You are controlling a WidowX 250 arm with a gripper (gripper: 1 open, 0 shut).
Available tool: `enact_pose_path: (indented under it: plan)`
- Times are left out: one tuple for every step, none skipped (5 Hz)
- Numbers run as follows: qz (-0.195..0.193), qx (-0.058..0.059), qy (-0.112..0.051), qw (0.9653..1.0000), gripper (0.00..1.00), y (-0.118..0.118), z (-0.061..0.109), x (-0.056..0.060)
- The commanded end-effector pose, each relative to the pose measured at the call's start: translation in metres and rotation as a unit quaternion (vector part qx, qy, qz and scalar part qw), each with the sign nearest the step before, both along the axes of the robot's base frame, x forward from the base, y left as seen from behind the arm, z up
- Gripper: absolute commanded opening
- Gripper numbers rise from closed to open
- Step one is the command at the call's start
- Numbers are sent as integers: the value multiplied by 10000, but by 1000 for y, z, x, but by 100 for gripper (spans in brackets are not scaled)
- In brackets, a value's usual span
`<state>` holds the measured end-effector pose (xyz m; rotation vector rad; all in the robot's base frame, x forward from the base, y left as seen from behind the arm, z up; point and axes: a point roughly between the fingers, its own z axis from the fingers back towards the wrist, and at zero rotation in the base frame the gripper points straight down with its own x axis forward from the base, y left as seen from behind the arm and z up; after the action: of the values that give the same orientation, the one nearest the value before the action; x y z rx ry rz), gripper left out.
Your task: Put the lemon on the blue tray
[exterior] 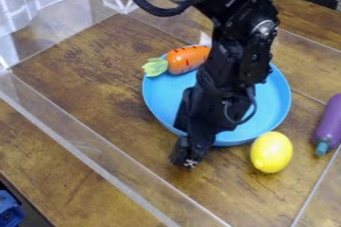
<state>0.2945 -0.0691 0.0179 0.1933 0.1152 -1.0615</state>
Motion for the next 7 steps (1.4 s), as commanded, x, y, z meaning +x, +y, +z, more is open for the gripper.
enact_pose_path:
  plan:
    - [-215,-73,-28,9997,100,-15,3,-2]
    - [-343,-105,-34,9994,100,-21,2,-2]
    - [-211,-133,-38,9997,100,-19,3,5]
    - [-108,-157,-51,9998,100,-18,3,10]
    - [-286,-192,-83,9994,100,-22,3,9]
    - [-447,-227,-105,9987,100,-25,3,8]
    - [-612,-262,-133,9977,100,-29,4,10]
